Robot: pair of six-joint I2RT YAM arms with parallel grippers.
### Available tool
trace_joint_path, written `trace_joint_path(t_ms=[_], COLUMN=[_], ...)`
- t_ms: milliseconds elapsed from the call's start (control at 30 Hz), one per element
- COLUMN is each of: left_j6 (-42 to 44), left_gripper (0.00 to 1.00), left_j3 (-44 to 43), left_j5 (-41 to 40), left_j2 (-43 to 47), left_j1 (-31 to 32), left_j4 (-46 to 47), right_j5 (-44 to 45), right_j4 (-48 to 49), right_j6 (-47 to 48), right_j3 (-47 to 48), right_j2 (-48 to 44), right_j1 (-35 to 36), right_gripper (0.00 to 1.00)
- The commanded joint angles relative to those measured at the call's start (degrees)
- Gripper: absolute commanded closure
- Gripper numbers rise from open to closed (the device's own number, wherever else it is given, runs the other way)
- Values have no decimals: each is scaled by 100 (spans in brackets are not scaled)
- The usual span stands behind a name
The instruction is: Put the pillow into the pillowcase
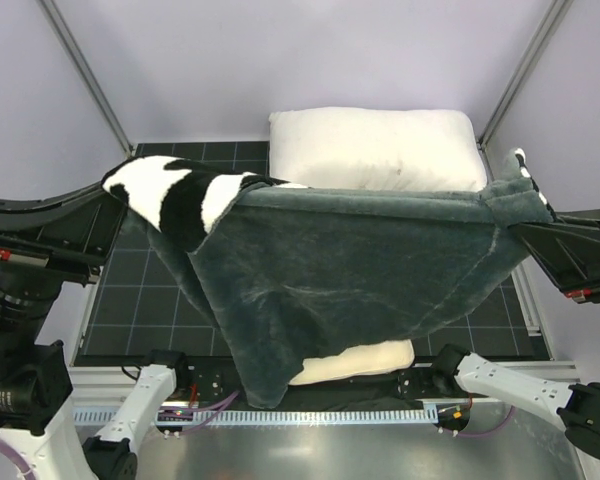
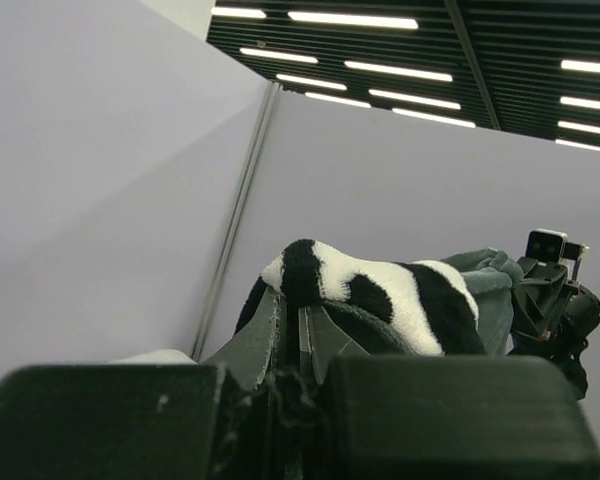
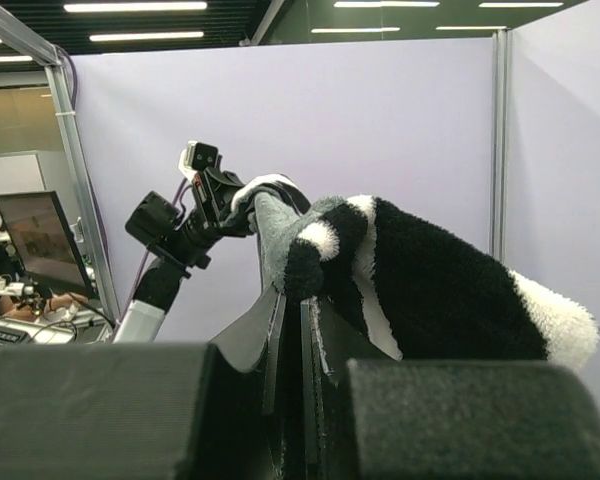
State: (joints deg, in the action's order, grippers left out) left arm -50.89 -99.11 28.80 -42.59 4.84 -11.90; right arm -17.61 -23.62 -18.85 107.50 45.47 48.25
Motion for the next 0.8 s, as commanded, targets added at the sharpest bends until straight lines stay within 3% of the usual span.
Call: trace_joint_path(t_ms=[0,100,333,567,667,767], left_j6=[-272,-316,-307,-132,53,273], left_gripper=[100,100,100,100,99,100], left_j3=[-162,75,2338,4266,4348,4190], left_j5=[-358,-366,-507,-611,-735,-1198], left_j2=[75,163,646,1244,1280,1183], left_j1=[-264,-300,-300,-300,-300,-308], left_j4=[636,654,795,839,488,-48], right_j5=[205,118,300,810,1320,1532], right_j4=[604,674,429,1025,1096,1044], right_j6=[101,92,83,-206,-233,-137], right_j3=[44,-422,-1845,-4927,-5379,-5241], right_j2=[-214,-214,-205,-898,-1058,-971], right_j1=[-17,-17,-17,-17,-17,-17], right_gripper=[96,96,96,96,96,96])
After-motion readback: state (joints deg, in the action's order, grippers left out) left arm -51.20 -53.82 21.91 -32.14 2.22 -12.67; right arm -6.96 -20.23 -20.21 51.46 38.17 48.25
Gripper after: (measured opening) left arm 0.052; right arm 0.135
